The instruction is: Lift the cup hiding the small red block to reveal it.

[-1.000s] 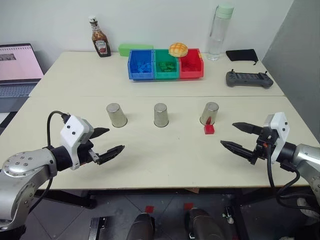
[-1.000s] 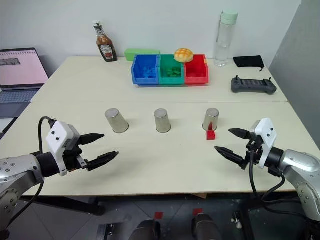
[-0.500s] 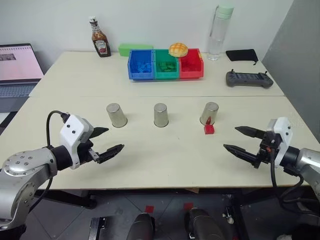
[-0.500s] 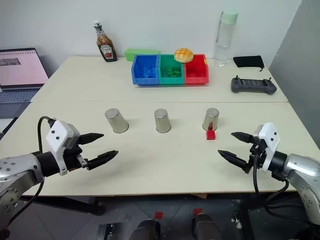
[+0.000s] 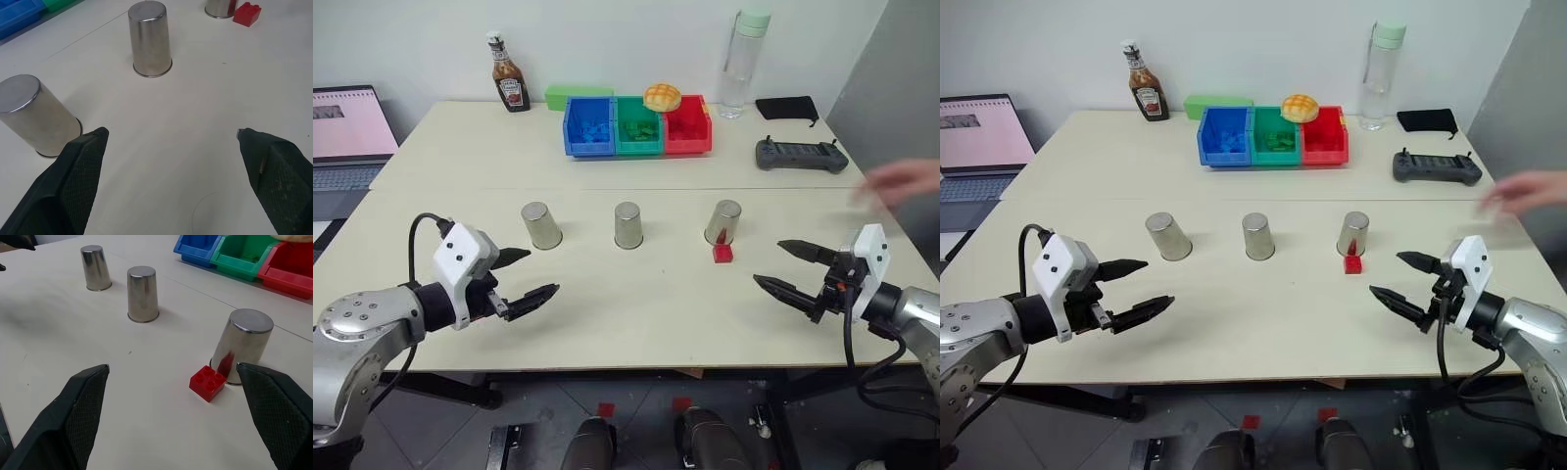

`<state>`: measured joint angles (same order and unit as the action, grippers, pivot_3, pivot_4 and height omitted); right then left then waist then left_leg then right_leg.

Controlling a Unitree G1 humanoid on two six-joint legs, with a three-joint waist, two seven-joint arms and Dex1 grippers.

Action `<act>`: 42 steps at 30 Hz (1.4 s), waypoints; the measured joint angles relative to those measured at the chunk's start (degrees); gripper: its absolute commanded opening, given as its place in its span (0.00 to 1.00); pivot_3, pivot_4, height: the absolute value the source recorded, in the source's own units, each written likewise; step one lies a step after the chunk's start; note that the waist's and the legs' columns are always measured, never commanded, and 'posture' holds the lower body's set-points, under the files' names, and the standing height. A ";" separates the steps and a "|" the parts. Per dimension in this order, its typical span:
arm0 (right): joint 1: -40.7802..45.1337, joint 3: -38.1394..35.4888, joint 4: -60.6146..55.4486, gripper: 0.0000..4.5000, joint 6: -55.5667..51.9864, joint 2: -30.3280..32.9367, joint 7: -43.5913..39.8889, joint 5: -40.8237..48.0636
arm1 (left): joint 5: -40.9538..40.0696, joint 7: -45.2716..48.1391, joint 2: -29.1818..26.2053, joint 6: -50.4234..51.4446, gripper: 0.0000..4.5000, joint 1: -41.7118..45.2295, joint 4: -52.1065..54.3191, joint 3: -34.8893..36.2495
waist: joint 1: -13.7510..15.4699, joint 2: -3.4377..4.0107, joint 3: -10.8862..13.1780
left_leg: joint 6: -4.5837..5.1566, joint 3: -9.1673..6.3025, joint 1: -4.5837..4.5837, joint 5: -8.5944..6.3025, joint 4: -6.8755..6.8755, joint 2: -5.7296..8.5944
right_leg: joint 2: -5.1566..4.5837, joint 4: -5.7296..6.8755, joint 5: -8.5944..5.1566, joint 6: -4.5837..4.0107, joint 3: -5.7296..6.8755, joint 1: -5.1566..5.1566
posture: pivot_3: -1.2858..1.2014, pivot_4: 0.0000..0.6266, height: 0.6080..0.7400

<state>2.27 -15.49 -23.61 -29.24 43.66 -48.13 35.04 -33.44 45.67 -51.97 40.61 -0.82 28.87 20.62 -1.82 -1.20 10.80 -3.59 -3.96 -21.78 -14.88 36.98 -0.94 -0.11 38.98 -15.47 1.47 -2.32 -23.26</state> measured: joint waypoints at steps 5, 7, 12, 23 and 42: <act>0.02 0.96 -0.38 0.98 -0.11 -0.02 -0.15 0.12 | -0.48 -0.02 0.00 0.19 1.00 0.54 0.00 0.00 | 0.00 0.00 0.00 | 0.00 -0.01 0.00 0.00 0.00 -0.01 | 0.00 0.01 0.00 0.00 0.00 0.00 | 0.52 0.24 1.00; 0.12 1.03 -0.81 0.98 -0.29 -0.02 -0.06 0.22 | -0.57 -0.01 0.00 0.25 1.00 0.56 0.00 0.00 | -0.01 0.00 0.00 | 0.00 -0.01 0.00 0.00 0.00 -0.01 | 0.00 0.01 0.00 0.00 0.00 0.00 | 0.52 0.24 1.00; 0.85 1.03 -1.29 0.98 -1.03 -0.01 0.28 0.59 | -0.80 0.20 0.00 0.55 1.00 0.45 0.00 0.02 | 0.01 0.00 0.00 | 0.00 -0.01 0.00 0.00 0.00 0.00 | 0.00 0.01 0.00 0.00 0.01 0.00 | 0.52 0.24 1.00; 0.81 1.79 -1.61 0.98 -1.47 -0.03 0.71 0.59 | -1.21 1.17 -0.70 1.09 1.00 0.45 -0.53 0.10 | 0.00 0.00 0.00 | 0.00 -0.01 0.00 0.00 0.00 -0.01 | 0.00 0.01 0.00 0.00 0.01 0.00 | 0.52 0.24 1.00; 4.44 4.27 -3.72 0.98 -4.85 -0.49 3.48 2.11 | -0.80 -0.13 -0.20 1.19 1.00 2.83 -2.15 0.02 | -0.02 0.00 0.00 | 0.00 -0.01 0.00 0.00 0.00 0.00 | 0.00 0.01 0.00 0.00 0.01 0.00 | 0.52 0.24 1.00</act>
<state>6.71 -11.21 -27.32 -34.09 43.17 -44.66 37.15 -34.24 45.54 -52.17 41.81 2.00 26.73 20.64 -1.84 -1.20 10.80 -3.59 -3.97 -21.78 -14.88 36.98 -0.94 -0.11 38.98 -15.47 1.47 -2.31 -23.26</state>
